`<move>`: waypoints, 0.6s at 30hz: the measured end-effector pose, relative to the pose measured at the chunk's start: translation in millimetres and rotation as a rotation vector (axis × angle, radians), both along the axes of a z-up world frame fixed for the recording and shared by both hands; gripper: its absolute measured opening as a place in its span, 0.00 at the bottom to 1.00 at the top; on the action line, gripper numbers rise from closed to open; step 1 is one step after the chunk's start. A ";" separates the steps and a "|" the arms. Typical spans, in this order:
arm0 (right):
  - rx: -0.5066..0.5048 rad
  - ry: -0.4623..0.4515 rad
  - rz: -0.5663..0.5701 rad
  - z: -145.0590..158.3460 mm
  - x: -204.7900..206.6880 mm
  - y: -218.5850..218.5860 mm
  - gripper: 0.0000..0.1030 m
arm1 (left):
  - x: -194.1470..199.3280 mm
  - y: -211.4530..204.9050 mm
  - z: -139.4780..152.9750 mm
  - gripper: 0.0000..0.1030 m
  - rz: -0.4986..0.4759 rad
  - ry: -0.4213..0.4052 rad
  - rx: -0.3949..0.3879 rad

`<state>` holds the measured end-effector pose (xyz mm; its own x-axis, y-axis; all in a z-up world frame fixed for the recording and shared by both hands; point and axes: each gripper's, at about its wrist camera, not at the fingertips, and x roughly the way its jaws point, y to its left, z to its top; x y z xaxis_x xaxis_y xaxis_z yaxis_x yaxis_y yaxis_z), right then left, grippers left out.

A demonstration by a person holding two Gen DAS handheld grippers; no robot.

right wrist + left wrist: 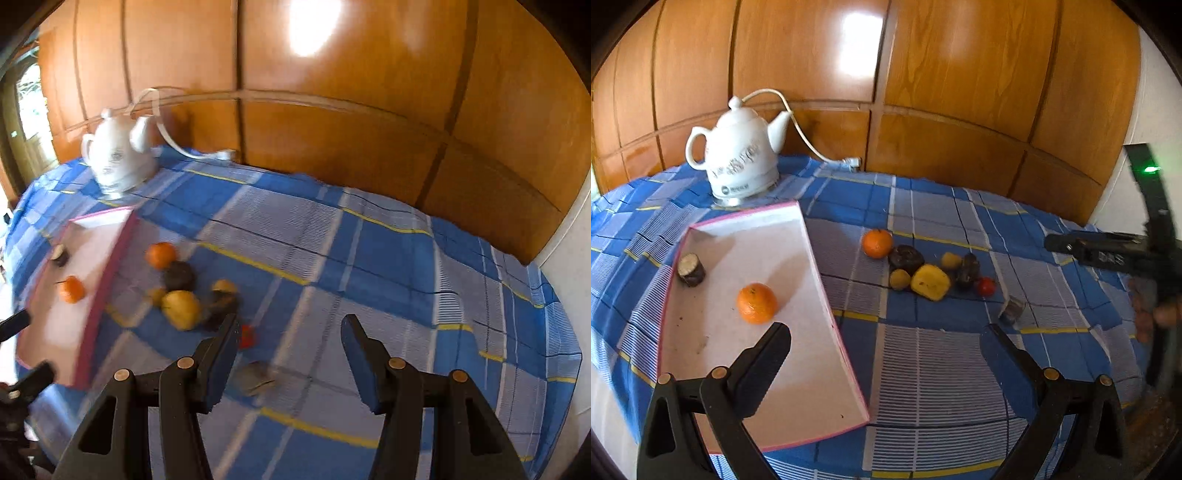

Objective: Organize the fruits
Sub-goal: 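Move the right gripper back toward the fruit cluster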

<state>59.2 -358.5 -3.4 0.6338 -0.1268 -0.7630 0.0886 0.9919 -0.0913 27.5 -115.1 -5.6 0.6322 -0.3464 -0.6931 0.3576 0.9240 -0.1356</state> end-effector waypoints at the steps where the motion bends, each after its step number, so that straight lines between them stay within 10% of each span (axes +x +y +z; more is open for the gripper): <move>1: 0.013 0.004 -0.013 -6.1 3.4 -9.3 0.55 | 0.0 -2.3 -0.7 1.00 -0.001 -0.003 0.018; 18: 0.171 0.080 -0.062 -27.8 13.4 -37.3 0.55 | 46.9 -23.6 -16.5 0.75 -0.017 0.102 0.126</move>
<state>72.6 -395.8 -31.2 0.5655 -0.0278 -0.8243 0.1489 0.9864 0.0689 74.3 -138.7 -22.1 0.5514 -0.2629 -0.7918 0.3635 0.9299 -0.0557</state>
